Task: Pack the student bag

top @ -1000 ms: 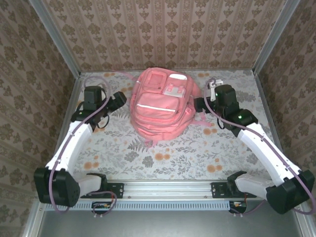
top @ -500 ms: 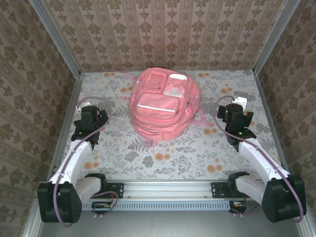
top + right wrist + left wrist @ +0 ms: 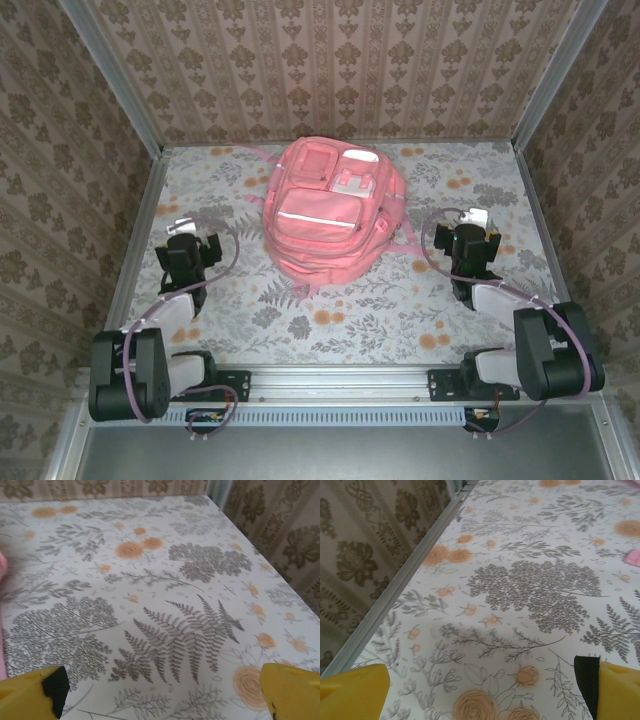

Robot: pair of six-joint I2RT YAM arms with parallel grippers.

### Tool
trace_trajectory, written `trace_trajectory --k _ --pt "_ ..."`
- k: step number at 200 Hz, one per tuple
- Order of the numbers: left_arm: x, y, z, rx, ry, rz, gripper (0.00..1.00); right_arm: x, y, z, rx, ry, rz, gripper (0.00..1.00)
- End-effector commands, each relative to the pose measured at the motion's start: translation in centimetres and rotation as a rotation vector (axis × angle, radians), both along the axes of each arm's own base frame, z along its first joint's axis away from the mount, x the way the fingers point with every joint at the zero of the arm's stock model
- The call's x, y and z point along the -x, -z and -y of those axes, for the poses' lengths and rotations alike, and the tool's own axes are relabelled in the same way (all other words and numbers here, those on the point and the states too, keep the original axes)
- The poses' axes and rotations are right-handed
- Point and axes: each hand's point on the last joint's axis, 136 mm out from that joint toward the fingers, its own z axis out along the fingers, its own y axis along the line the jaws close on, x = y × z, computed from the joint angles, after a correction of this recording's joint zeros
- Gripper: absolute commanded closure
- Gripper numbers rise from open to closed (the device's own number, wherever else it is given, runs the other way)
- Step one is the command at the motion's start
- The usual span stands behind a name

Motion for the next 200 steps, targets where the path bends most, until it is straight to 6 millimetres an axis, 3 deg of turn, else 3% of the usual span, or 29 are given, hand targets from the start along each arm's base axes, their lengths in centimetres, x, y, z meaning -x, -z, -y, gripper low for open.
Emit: trace_trajectory --k 1,54,58,103,143,200 --pt "-1.7 -3.0 1.4 -0.005 0.116 0.183 0.0 -1.8 -1.9 -1.4 -0.018 -0.109 0.104 0.01" --pt "-2.5 -1.8 1.8 0.045 0.152 0.213 0.0 -2.5 -1.9 -2.2 -0.057 -0.15 0.171 0.0" --pt "-2.6 -1.7 1.9 0.046 0.159 0.214 0.0 -2.5 -1.0 -2.2 -0.058 -0.152 0.152 0.0" --pt "-3.8 -0.1 2.6 0.019 0.172 0.172 0.0 -3.2 0.8 -2.9 -0.061 -0.191 0.136 0.0" --pt "-4.8 1.2 2.4 -0.03 0.116 0.109 0.0 -3.5 1.0 -2.1 -0.06 -0.138 0.118 0.0" --pt "-5.2 1.0 2.5 -0.047 0.108 0.1 0.0 -3.5 1.1 -2.0 -0.06 -0.135 0.114 0.0"
